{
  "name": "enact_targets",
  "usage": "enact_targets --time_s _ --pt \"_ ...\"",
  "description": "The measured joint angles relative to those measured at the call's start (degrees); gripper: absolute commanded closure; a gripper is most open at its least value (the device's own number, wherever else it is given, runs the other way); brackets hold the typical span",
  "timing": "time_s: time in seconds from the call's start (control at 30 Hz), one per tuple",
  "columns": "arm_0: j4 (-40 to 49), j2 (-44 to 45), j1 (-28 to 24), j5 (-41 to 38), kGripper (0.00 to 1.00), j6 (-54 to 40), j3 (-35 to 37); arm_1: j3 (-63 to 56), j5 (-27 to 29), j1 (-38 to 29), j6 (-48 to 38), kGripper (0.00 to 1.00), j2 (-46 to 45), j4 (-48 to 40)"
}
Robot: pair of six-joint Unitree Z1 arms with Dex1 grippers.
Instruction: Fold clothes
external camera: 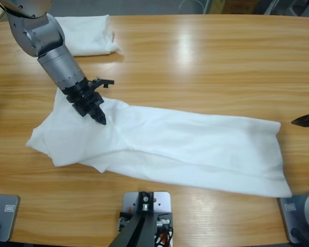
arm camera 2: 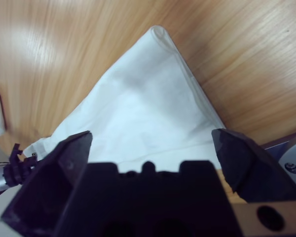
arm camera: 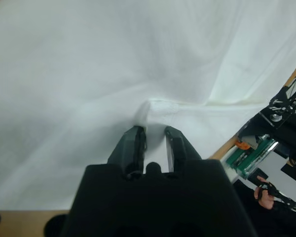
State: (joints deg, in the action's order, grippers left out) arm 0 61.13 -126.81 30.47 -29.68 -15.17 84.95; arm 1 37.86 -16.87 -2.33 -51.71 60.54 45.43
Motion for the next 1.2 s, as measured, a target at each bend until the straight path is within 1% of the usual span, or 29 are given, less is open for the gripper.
enact_targets --time_s 0.37,0.53,0.77,1.0,1.13,1.2 --pt "-0.59 0.62 0.23 -0.13 1.0 -1.06 -0.55 -1.23 0.0 0.0 0.96 0.009 0.0 -1.75" --pt "-0.58 3.69 1.25 0.06 1.0 -1.86 -0.24 -1.29 0.0 0.0 1.35 0.009 0.0 -2.24" --pt "1.89 6.75 2.67 2.05 1.0 -4.19 3.67 -1.3 0.0 0.0 1.69 0.009 0.01 -2.9" --pt "6.41 6.73 8.15 4.32 1.0 -7.91 8.11 -1.49 0.0 0.0 2.04 0.009 0.07 -3.37" --pt "8.42 6.49 9.17 5.81 1.0 -8.78 9.71 -1.6 0.0 0.0 2.04 0.009 0.09 -3.78" --pt "9.51 6.39 9.31 7.45 1.0 -8.79 11.75 -1.72 0.0 0.0 2.05 0.009 0.09 -3.94"
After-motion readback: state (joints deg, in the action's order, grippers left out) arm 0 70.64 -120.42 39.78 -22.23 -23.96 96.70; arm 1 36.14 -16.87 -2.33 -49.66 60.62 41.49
